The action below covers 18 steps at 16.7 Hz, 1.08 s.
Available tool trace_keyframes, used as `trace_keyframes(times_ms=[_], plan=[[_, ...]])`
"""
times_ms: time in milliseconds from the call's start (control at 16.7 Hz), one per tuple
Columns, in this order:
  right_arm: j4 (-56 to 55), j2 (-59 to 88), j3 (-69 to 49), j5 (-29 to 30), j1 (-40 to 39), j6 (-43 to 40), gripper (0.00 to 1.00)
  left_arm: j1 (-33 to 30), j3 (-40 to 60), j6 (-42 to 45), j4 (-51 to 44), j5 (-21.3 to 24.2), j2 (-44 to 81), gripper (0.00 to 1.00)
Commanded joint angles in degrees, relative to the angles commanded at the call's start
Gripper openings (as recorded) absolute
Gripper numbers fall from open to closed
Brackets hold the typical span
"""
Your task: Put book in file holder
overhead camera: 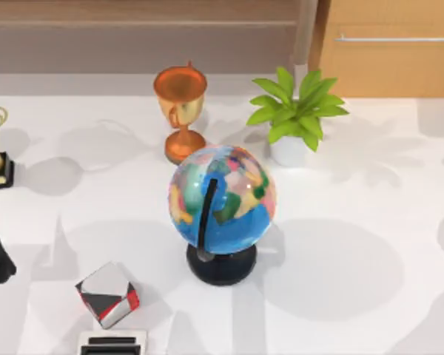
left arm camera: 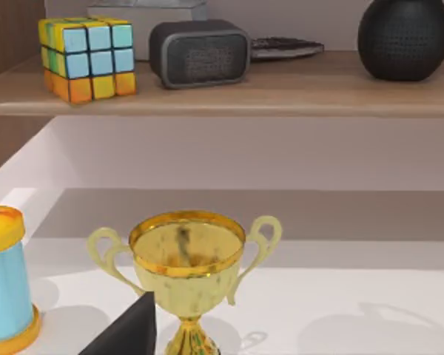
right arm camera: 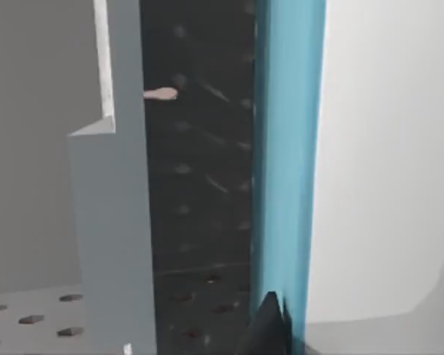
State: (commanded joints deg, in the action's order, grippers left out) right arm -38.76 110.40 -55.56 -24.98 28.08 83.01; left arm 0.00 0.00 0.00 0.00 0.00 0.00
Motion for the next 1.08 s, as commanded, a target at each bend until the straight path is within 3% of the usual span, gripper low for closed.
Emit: trace_keyframes(times_ms=[360, 1080], plan=[[0.5, 2.4, -2.4, 0.9, -0.4, 0.5, 0.0, 0.0, 0.0, 0.0, 0.0, 0.0, 0.0, 1.0], [0.5, 2.4, -2.4, 0.9, -0.4, 0.5, 0.9, 0.0, 0.0, 0.0, 0.0, 0.0, 0.0, 1.0]])
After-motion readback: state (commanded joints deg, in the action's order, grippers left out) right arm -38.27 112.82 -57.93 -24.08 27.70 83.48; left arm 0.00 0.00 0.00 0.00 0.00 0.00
